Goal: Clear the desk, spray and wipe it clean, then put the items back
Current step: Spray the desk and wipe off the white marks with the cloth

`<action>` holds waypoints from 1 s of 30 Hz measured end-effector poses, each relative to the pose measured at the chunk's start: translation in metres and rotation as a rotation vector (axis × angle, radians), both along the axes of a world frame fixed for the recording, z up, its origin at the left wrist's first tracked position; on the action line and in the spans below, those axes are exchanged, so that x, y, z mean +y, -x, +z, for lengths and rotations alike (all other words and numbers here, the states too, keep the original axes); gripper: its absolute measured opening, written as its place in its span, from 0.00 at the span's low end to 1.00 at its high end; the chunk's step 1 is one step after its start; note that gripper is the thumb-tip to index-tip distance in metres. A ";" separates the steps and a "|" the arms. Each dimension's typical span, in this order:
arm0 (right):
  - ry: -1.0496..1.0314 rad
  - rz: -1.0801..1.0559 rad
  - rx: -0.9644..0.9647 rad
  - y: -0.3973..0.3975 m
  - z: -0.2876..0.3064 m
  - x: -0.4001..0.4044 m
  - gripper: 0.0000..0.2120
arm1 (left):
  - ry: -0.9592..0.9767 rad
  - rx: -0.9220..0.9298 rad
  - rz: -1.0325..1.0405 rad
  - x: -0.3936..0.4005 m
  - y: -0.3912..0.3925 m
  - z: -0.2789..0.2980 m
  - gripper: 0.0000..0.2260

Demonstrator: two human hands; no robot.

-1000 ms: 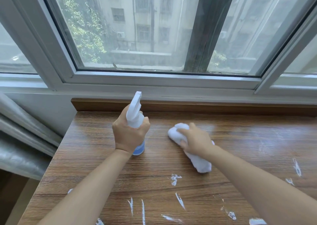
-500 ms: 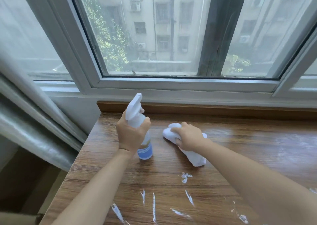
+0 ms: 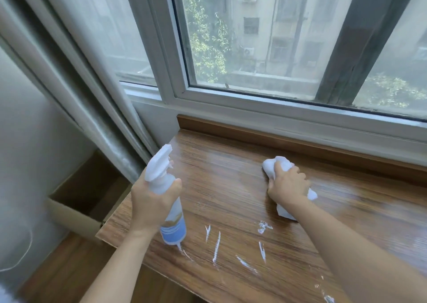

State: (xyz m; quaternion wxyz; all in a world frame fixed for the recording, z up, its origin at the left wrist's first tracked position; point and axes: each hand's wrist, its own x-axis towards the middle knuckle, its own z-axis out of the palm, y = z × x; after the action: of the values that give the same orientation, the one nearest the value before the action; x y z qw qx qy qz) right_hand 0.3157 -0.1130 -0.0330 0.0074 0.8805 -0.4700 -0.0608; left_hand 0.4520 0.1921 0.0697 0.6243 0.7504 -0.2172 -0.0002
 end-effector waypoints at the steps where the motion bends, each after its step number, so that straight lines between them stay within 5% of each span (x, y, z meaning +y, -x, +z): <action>1: 0.006 0.018 0.006 -0.001 0.002 -0.001 0.25 | 0.003 -0.016 0.019 0.007 0.003 0.002 0.13; 5: -0.049 0.121 -0.013 0.001 0.007 -0.011 0.22 | -0.037 -0.023 0.038 0.041 0.008 0.008 0.17; 11: -0.042 0.253 -0.019 -0.003 0.012 0.000 0.20 | -0.164 0.056 -0.034 0.080 -0.007 0.003 0.10; 19: -0.210 0.296 -0.306 -0.082 0.069 0.123 0.21 | -0.314 0.140 -0.210 0.117 -0.051 -0.008 0.08; 30: -0.146 0.187 -0.331 -0.114 0.067 0.240 0.21 | -0.474 0.251 -0.496 0.182 -0.119 -0.030 0.10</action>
State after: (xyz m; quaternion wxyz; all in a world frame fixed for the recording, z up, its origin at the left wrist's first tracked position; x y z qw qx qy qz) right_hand 0.4301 0.1271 0.0340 -0.1281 0.9166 -0.3752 0.0516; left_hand 0.5710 0.3741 0.0399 0.4359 0.7927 -0.3083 -0.2941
